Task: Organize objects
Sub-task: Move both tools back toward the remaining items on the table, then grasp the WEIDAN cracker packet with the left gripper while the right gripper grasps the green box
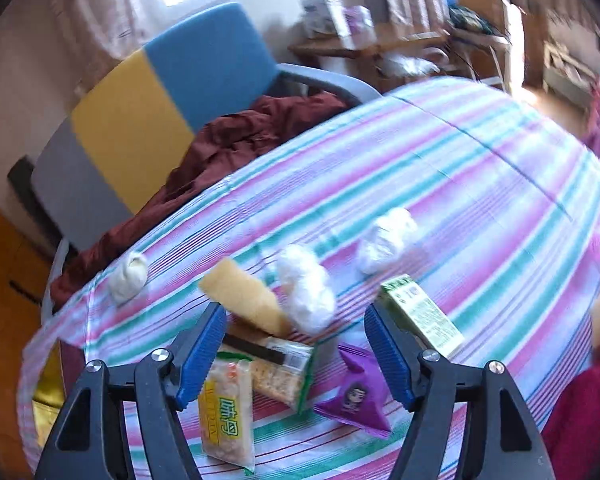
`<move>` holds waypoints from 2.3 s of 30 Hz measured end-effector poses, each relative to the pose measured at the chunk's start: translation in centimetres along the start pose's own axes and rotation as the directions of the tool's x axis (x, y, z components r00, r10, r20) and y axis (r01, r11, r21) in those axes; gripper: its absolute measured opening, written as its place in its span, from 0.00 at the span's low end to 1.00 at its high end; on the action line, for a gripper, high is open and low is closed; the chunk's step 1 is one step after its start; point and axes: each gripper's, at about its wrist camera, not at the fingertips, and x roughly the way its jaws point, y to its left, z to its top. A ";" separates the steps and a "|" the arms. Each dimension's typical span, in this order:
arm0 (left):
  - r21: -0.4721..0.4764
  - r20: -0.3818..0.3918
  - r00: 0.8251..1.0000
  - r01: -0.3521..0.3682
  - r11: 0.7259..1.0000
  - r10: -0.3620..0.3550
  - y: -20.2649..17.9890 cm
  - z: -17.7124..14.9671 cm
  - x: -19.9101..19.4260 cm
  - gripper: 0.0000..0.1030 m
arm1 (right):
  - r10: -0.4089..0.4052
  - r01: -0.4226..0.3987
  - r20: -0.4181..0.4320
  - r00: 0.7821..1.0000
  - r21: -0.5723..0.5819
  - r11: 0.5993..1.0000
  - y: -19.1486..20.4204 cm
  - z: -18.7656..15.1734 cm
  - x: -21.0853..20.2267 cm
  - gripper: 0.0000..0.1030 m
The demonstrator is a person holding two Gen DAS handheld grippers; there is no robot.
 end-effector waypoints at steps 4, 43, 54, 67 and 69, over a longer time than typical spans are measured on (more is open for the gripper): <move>0.058 -0.024 0.995 0.095 0.994 -0.093 -4.4 1.1 1.8 0.85 | 0.045 -0.046 0.011 0.999 0.147 0.988 -2.8 0.8 -0.4 0.72; 0.144 -0.239 0.932 0.310 0.940 -0.271 -20.4 1.9 19.6 0.46 | 0.166 -0.164 0.026 0.986 0.352 0.922 -6.6 1.1 -0.5 0.74; 0.075 -0.200 0.934 0.314 0.946 -0.295 -17.0 -0.9 16.7 0.46 | 0.080 -0.082 0.022 0.997 0.411 0.908 -8.2 0.9 -0.5 0.74; 0.058 -0.184 0.928 0.338 0.939 -0.323 -16.5 -0.8 16.9 0.46 | -0.053 0.088 -0.119 0.991 0.310 0.947 -7.4 0.8 2.5 0.74; 0.051 -0.183 0.926 0.345 0.937 -0.331 -16.4 -0.9 17.0 0.47 | -0.081 0.114 -0.129 0.988 0.273 0.955 -6.9 0.8 2.8 0.74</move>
